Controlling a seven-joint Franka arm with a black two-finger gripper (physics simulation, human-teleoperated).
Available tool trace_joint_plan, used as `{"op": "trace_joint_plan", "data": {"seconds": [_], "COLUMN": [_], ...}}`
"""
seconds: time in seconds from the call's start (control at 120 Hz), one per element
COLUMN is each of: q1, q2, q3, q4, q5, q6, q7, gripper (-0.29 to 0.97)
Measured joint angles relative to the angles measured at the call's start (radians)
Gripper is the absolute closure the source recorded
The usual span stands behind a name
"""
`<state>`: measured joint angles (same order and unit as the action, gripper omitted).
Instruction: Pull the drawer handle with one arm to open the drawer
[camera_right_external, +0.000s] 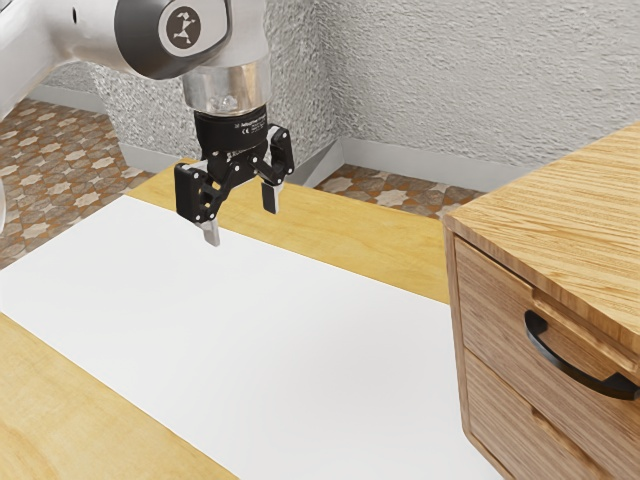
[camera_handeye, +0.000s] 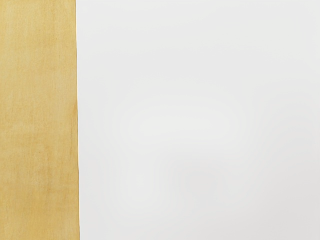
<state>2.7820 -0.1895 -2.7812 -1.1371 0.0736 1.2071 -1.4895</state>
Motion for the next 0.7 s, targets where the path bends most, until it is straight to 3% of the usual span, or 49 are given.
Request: {"op": "trace_joint_plan", "data": {"seconds": [0.2,0.283,0.417,0.533,0.558,0.608,0.7], "q1": [0.005,-0.021,-0.179,-0.326,-0.289,-0.174,-0.070], "q2": [0.005,0.118,0.188,0.308,0.389,0.528,0.645], "q3": [0.005,-0.010,-0.019,-0.051,-0.113,-0.116,-0.116], "q4": [0.004,0.039,-0.044,-0.248,-0.356,-0.513,-0.651], "q5": [-0.010,-0.018,-0.026,-0.027,-0.027,-0.028,-0.028], "q6": [0.001,0.009,0.155,0.329,0.381,0.470,0.596], "q7": [0.000,-0.003,-0.015,-0.029,-0.032,-0.039,-0.053], "gripper": [0.00,0.00,0.00,0.00,0.00,0.00,0.01]}}
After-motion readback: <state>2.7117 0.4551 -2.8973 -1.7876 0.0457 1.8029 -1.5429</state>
